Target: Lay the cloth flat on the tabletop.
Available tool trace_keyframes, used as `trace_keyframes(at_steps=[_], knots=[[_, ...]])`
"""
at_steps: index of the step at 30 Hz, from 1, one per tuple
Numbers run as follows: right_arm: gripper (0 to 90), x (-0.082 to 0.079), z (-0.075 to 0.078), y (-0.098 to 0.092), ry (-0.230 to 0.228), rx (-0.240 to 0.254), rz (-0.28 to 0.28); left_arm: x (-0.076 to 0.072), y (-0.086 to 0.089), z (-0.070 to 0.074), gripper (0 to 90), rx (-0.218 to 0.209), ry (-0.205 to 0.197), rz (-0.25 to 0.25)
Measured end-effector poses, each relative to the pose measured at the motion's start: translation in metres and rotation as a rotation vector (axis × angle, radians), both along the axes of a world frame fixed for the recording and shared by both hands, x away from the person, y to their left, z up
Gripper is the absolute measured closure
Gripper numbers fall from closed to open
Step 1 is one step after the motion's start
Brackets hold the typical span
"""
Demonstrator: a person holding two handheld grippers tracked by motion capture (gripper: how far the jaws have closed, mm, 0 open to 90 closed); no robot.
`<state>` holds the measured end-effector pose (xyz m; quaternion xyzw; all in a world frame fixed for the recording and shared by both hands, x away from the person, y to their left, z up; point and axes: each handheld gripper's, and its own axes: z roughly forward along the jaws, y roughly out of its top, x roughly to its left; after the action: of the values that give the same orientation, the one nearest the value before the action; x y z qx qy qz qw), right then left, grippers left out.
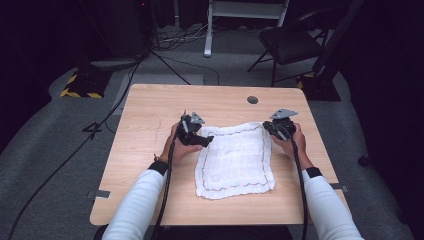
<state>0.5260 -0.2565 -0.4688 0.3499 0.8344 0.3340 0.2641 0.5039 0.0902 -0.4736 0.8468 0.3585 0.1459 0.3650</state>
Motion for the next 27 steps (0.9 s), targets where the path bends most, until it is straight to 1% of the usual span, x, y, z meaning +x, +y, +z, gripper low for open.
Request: trace_keyframes(at_steps=[1, 2, 3, 4, 5, 6, 7, 8, 9, 10, 11, 12, 13, 14, 16, 17, 18, 19, 21, 22, 23, 24, 25, 26, 27], knots=[[85.1, 0.000, -0.001, 0.000, 0.003, 0.003, 0.001, 0.005, -0.002, -0.004, 23.6, 0.036, -0.005, 0.020], [85.1, -0.001, -0.001, 0.000, 0.005, 0.005, 0.002, 0.010, -0.004, -0.009, 23.8, 0.051, -0.001, 0.037], [85.1, -0.001, -0.002, 0.000, 0.005, 0.009, 0.001, 0.015, -0.005, -0.013, 24.3, 0.053, 0.028, 0.041], [85.1, -0.002, -0.003, -0.001, 0.006, 0.014, 0.003, 0.019, -0.006, -0.016, 23.9, 0.077, 0.041, 0.048], [85.1, -0.002, -0.003, -0.002, 0.009, 0.018, 0.004, 0.022, -0.006, -0.020, 23.9, 0.087, 0.045, 0.068], [85.1, -0.003, -0.004, -0.002, 0.015, 0.027, 0.001, 0.024, -0.005, -0.022, 23.7, 0.051, 0.067, 0.067], [85.1, -0.003, -0.004, -0.003, 0.016, 0.032, 0.001, 0.026, -0.003, -0.023, 25.9, 0.038, 0.073, 0.058], [85.2, -0.004, -0.004, -0.004, 0.016, 0.033, 0.000, 0.026, -0.003, -0.022, 27.1, 0.038, 0.071, 0.050], [85.2, -0.005, -0.004, -0.005, 0.014, 0.034, 0.001, 0.026, -0.001, -0.022, 31.1, 0.031, 0.072, 0.025], [85.4, -0.006, -0.004, -0.005, 0.012, 0.037, 0.003, 0.025, 0.000, -0.020, 41.8, 0.026, 0.074, -0.010], [85.5, -0.007, -0.002, -0.005, 0.008, 0.039, 0.004, 0.025, 0.000, -0.020, 54.0, 0.026, 0.068, -0.017], [85.6, -0.008, -0.001, -0.005, 0.005, 0.039, 0.007, 0.025, 0.000, -0.018, 59.6, 0.039, 0.067, -0.027], [85.7, -0.009, 0.000, -0.005, 0.000, 0.042, 0.009, 0.024, 0.001, -0.016, 66.7, 0.055, 0.052, -0.029], [85.8, -0.010, 0.002, -0.005, -0.008, 0.043, 0.013, 0.023, 0.002, -0.013, 75.1, 0.054, 0.042, -0.032], [85.9, -0.013, 0.007, -0.004, -0.028, 0.051, 0.015, 0.021, 0.007, -0.006, 85.5, 0.027, 0.006, -0.029], [86.0, -0.015, 0.010, -0.004, -0.038, 0.057, 0.017, 0.020, 0.009, -0.002, 89.1, 0.020, -0.017, -0.022], [86.1, -0.016, 0.013, -0.003, -0.048, 0.061, 0.021, 0.020, 0.014, 0.003, 89.6, 0.011, -0.032, -0.017], [86.1, -0.017, 0.016, -0.002, -0.062, 0.063, 0.024, 0.021, 0.016, 0.006, 89.8, -0.002, -0.036, -0.015], [86.2, -0.017, 0.021, 0.000, -0.077, 0.068, 0.030, 0.023, 0.020, 0.011, 89.9, -0.016, -0.030, -0.019], [86.2, -0.017, 0.023, 0.001, -0.080, 0.066, 0.032, 0.024, 0.020, 0.012, 89.9, -0.004, -0.033, -0.025], [86.2, -0.017, 0.025, 0.003, -0.084, 0.064, 0.036, 0.025, 0.020, 0.011, 89.4, -0.013, -0.024, -0.024], [86.2, -0.017, 0.027, 0.005, -0.084, 0.061, 0.039, 0.027, 0.018, 0.009, 81.7, -0.009, -0.002, -0.019], [86.2, -0.017, 0.028, 0.006, -0.084, 0.058, 0.040, 0.029, 0.017, 0.007, 72.2, -0.007, 0.012, -0.017], [86.2, -0.017, 0.028, 0.008, -0.083, 0.050, 0.042, 0.029, 0.015, 0.005, 66.8, -0.008, 0.020, -0.016], [86.2, -0.016, 0.027, 0.009, -0.081, 0.041, 0.045, 0.030, 0.013, 0.003, 64.3, -0.009, 0.023, -0.013]])
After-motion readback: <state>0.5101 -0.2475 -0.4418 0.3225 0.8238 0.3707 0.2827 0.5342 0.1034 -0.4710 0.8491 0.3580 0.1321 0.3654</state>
